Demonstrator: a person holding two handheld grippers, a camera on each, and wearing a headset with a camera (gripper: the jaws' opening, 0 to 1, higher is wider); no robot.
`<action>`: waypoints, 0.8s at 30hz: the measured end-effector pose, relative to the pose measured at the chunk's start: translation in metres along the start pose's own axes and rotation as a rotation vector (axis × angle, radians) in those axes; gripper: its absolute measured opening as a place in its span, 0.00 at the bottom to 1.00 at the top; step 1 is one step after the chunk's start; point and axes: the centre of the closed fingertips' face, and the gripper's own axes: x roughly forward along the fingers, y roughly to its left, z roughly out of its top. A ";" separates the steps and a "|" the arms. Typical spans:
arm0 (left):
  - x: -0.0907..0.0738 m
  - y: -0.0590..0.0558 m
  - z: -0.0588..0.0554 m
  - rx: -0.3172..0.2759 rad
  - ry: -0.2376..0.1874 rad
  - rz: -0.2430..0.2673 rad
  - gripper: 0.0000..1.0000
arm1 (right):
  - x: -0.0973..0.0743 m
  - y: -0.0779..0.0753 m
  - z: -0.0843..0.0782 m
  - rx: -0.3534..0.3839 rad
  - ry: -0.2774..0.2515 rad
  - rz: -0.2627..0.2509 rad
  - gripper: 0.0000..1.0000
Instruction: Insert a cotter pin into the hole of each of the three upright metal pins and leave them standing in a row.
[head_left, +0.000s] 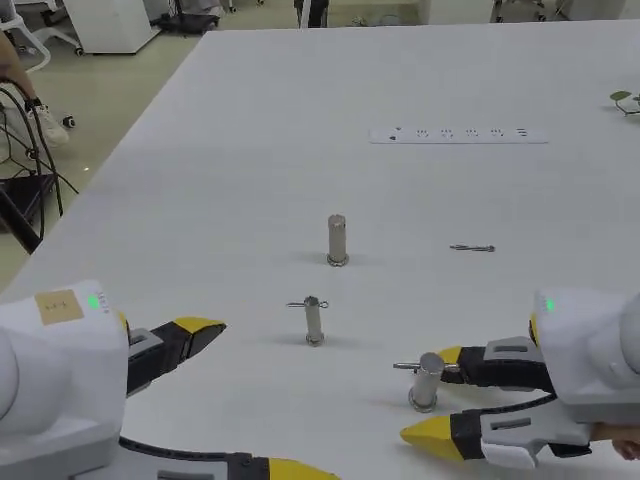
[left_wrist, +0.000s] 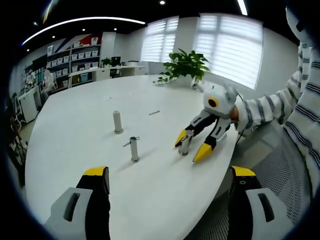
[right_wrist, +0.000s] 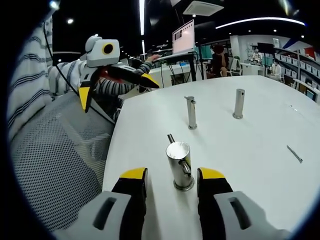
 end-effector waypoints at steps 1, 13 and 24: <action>-0.001 0.000 0.000 -0.002 -0.002 0.002 0.99 | 0.001 0.000 0.000 -0.003 0.000 -0.001 0.35; -0.006 -0.002 -0.009 -0.030 -0.001 0.008 0.99 | 0.003 -0.004 -0.001 0.007 0.001 -0.034 0.24; -0.007 0.001 -0.015 -0.054 -0.003 0.015 0.99 | 0.004 -0.014 0.002 -0.002 -0.013 -0.086 0.11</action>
